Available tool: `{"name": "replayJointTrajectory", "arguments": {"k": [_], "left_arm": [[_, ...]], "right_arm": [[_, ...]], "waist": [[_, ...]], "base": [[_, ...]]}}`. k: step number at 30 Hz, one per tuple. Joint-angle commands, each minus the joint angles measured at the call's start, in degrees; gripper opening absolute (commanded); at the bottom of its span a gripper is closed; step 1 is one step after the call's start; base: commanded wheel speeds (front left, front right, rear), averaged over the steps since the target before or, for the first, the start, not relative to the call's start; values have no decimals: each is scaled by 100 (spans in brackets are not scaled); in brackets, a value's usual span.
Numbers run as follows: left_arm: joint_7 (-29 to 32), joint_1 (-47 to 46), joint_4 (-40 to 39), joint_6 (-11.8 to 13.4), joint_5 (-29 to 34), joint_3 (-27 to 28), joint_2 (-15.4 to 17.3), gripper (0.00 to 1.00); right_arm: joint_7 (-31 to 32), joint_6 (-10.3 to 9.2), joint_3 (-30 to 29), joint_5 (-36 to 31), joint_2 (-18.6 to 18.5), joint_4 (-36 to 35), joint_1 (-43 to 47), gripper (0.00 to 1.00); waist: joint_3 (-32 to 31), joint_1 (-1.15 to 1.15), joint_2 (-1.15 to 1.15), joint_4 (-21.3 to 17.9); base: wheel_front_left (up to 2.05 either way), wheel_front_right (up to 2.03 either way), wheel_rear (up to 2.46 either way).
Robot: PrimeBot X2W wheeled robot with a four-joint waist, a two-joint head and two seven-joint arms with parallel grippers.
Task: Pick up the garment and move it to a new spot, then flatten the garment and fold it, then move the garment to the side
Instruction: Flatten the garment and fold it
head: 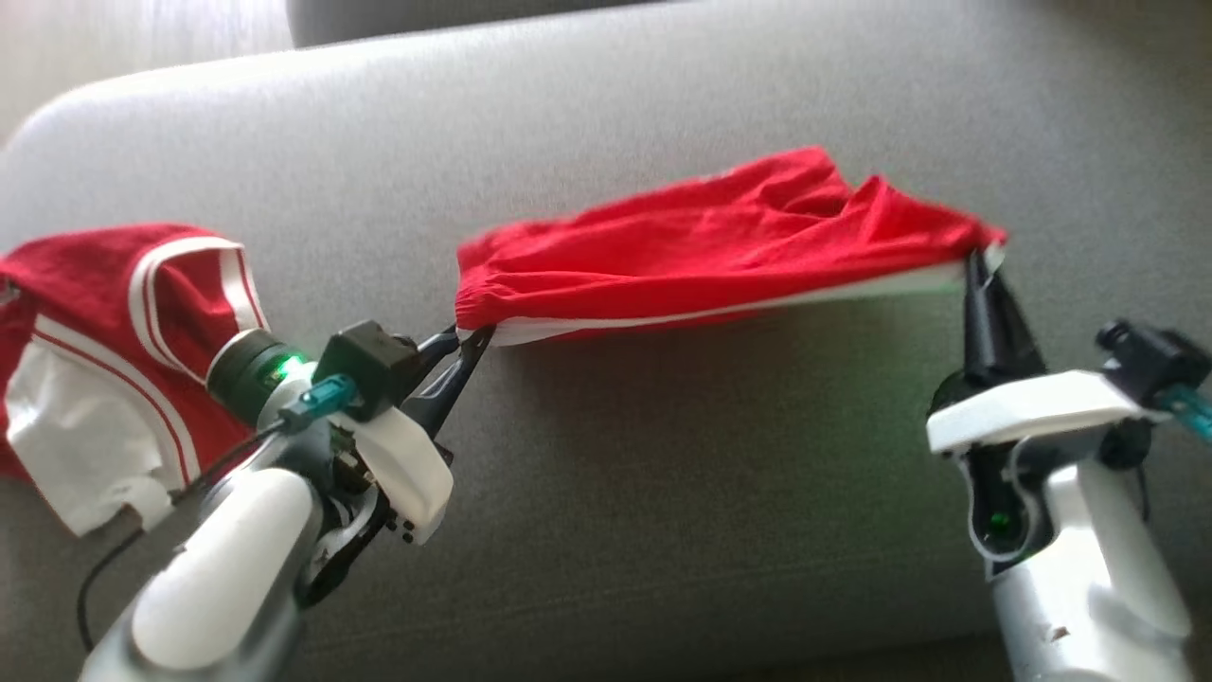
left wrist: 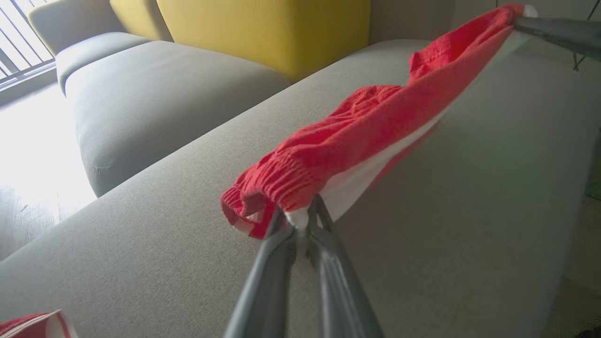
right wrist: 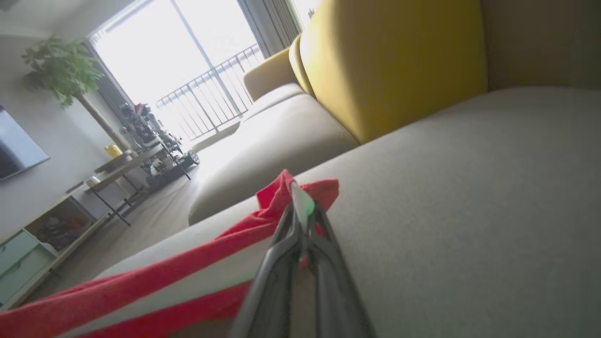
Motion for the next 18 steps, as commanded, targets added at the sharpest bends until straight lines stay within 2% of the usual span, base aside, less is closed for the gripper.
{"name": "replayJointTrajectory", "arguments": {"k": [1, 4, 7, 8, 9, 10, 11, 16, 17, 18], "left_arm": [[164, -231, -345, 18, -212, 191, 308, 0], [433, -315, -654, 13, -605, 221, 421, 0], [729, -327, -1011, 11, -1314, 453, 378, 0], [729, -327, -1011, 11, -1314, 453, 378, 0], [979, -284, -1240, 96, -1870, 721, 284, 0], [1138, -259, -1355, 161, -2129, 838, 250, 0], [1138, -259, -1355, 161, -2129, 838, 250, 0], [1940, -115, -1942, 468, -3132, 1184, 207, 0], [2097, -94, -2033, 557, -3350, 1264, 186, 0], [2457, -86, -2185, 775, -3836, 1428, 118, 0]], "right_arm": [[-21, -1, 7, -93, 31, -508, -66, 0], [-21, -1, -77, -175, 31, -1038, -27, 0], [2, -1, -141, -226, 31, -1567, 80, 0], [2, -1, -141, -226, 31, -1567, 80, 0], [106, -1, -159, -224, 31, -1891, 185, 0], [183, -1, -165, -195, 31, -2045, 243, 0], [183, -1, -165, -195, 31, -2045, 243, 0], [539, -1, -289, -59, 31, -2673, 479, 0], [590, -1, -307, -29, 31, -2795, 499, 0], [694, -1, -326, 3, 31, -3033, 491, 0]], "waist": [[-251, 0, 0, -21], [-446, 0, 0, -22], [-603, 0, 0, -20], [-603, 0, 0, -20], [-691, 0, 0, -17], [-717, 0, 0, -15], [-717, 0, 0, -15], [-796, 0, 0, 17], [-787, 0, 0, 25], [-723, 0, 0, 40]], "base": [[0, 0, 0], [0, 0, 0], [0, 0, 0], [0, 0, 0], [0, 0, 0], [0, 0, 0], [0, 0, 0], [0, 0, 0], [0, 0, 0], [0, 0, 0]]}}
